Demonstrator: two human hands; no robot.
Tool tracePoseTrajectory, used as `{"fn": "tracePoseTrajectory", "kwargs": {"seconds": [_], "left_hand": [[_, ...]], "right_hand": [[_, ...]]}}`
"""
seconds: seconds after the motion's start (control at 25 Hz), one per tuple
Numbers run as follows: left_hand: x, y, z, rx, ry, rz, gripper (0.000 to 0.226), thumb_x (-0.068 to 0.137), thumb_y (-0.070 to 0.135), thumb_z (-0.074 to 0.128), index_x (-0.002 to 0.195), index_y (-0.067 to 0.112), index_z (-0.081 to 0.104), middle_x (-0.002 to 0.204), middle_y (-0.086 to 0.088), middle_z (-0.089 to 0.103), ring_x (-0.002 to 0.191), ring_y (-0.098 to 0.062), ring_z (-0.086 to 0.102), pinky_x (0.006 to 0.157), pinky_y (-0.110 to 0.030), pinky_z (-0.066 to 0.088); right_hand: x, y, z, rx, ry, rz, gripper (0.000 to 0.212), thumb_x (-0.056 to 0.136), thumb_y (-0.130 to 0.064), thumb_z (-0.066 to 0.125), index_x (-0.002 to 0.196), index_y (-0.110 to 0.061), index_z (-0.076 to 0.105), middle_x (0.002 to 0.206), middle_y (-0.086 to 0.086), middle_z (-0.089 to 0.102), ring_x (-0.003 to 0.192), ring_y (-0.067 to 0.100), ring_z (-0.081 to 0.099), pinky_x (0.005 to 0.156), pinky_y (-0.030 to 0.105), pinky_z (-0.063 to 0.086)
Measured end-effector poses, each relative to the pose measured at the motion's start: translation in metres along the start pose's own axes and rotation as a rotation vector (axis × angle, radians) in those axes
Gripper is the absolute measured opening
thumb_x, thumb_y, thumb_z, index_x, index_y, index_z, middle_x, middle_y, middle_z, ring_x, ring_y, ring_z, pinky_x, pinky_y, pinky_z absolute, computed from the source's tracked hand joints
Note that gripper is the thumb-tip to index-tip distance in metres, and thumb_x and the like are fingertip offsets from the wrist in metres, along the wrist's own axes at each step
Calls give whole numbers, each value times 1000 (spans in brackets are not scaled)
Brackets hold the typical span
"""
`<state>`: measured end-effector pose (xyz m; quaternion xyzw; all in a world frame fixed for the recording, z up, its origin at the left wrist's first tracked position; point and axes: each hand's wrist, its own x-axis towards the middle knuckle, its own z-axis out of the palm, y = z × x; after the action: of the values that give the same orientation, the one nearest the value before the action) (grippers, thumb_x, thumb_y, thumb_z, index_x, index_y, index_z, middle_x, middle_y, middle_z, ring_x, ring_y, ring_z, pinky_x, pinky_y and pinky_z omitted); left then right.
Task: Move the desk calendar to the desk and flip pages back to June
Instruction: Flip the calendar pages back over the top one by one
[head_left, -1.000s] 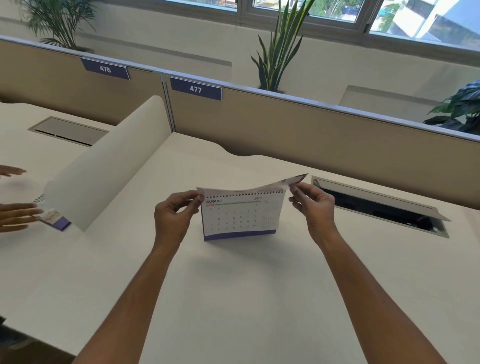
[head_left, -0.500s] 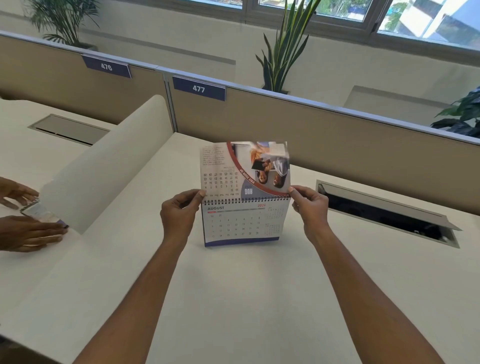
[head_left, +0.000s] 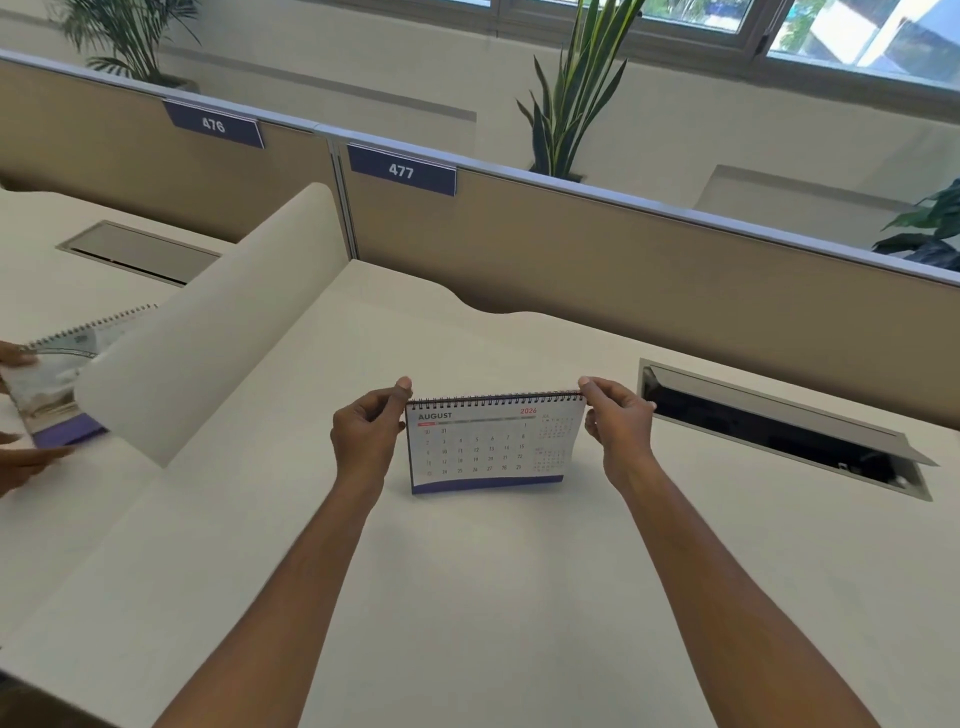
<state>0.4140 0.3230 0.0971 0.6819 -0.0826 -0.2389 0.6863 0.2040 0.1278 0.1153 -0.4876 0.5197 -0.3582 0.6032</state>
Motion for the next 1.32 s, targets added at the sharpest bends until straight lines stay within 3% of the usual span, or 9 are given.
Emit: {"fn": "tracePoseTrajectory", "kwargs": {"seconds": [0.08, 0.2, 0.36, 0.48, 0.68, 0.8, 1.0, 1.2, 1.32], "left_hand": [[-3, -3, -2, -12, -33, -1, 33, 74, 60, 81, 77, 27, 84, 88, 3, 83, 98, -18, 77, 87, -40, 63], [-6, -8, -4, 1, -49, 17, 24, 77, 55, 83, 79, 31, 84, 89, 5, 83, 89, -9, 76, 87, -41, 63], [-9, -7, -1, 35, -21, -8, 31, 76, 60, 80, 77, 30, 84, 86, 7, 83, 88, -10, 74, 84, -37, 62], [-13, -11, -1, 37, 48, -28, 37, 83, 66, 71, 73, 32, 82, 82, 10, 81, 83, -7, 73, 77, -29, 62], [-28, -48, -15, 90, 167, -119, 22, 99, 32, 64, 81, 28, 76, 86, 5, 78, 85, -16, 74, 96, -45, 60], [-41, -70, -18, 176, 129, -153, 17, 93, 19, 69, 85, 32, 76, 89, 6, 79, 94, -23, 75, 100, -45, 57], [-53, -87, -18, 238, 102, -166, 20, 89, 16, 74, 85, 35, 78, 81, 20, 77, 91, -22, 76, 85, -29, 56], [-59, -87, -19, 235, 96, -153, 15, 89, 15, 77, 100, 25, 81, 93, 3, 80, 94, -20, 76, 100, -40, 58], [-61, -88, -21, 212, 93, -157, 12, 85, 19, 83, 89, 30, 80, 88, 4, 81, 91, -23, 78, 97, -42, 60]], "right_hand": [[-3, 1, 0, 5, -16, 12, 23, 94, -35, 73, 91, -12, 76, 84, 5, 72, 68, 16, 47, 67, 33, 43], [-6, 3, 0, -2, -29, 20, 33, 93, -45, 70, 83, -14, 75, 78, 5, 73, 67, 18, 44, 69, 35, 44], [-7, 7, 0, -19, -15, 27, 39, 92, -53, 66, 81, -17, 73, 72, -2, 73, 68, 16, 52, 71, 34, 51], [-7, 14, -3, -4, 16, 25, 42, 96, -55, 60, 86, -16, 73, 82, 0, 73, 73, 16, 57, 67, 32, 52], [-14, 62, -23, -96, 69, 75, 16, 100, -21, 63, 108, -11, 72, 109, 8, 72, 103, 28, 67, 79, 35, 59], [-23, 86, -32, -107, 41, 134, 21, 98, -6, 63, 118, -6, 71, 120, 12, 70, 107, 28, 67, 90, 40, 61], [-29, 100, -32, -60, -2, 121, 22, 93, -2, 68, 114, -5, 73, 110, 8, 74, 105, 29, 71, 93, 42, 60], [-33, 101, -32, -55, 19, 100, 21, 88, -2, 74, 110, -4, 76, 110, 10, 75, 103, 29, 72, 92, 41, 61], [-36, 102, -32, -53, 41, 94, 18, 87, -4, 77, 105, -5, 77, 105, 8, 76, 98, 28, 73, 90, 39, 62]]}}
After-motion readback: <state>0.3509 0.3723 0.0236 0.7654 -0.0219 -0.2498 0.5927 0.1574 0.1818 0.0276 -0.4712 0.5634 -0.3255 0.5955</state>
